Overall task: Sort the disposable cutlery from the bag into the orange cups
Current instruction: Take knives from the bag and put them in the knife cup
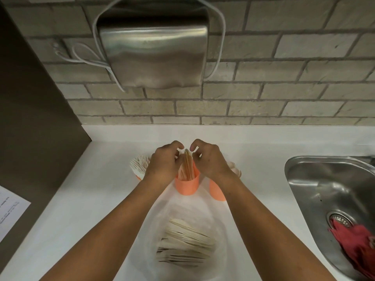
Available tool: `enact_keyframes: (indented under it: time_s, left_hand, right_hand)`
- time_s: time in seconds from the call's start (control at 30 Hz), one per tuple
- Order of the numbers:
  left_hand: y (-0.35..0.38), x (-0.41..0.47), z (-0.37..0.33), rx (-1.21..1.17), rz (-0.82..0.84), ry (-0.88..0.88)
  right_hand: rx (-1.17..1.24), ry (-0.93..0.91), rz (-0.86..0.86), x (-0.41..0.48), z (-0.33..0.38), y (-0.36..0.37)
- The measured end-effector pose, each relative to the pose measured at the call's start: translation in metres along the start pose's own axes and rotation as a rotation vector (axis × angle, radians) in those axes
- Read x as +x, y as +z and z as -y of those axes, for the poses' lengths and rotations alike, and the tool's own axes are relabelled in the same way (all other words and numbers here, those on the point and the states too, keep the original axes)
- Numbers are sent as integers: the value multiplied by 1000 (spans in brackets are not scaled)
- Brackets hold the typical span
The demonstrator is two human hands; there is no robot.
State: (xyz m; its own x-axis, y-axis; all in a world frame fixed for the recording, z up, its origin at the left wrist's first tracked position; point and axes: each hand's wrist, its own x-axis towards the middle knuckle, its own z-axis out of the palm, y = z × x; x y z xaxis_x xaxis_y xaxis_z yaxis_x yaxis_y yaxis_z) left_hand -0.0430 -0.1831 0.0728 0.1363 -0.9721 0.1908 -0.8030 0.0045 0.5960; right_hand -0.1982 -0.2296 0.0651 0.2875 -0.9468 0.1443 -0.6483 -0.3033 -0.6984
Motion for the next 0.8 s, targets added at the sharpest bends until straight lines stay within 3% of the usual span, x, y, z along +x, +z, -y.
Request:
enact_keyframes:
  time_s: [0.2,0.5,0.63,0.8]
  left_hand:
    - [5,-1,4,171,16,76]
    - [-23,-41,-17,-96,-191,151]
    - [-36,-84,-15,-250,-123,53]
    - [-27,-139,4,-343,157,-62]
  right_hand:
    - [-43,-54,-37,-7,-1,0]
    - [132,-163,-170,-44,22,-12]
    - [172,-123,30,-72,23,-16]
    - [129,-71,334,-109,10,-1]
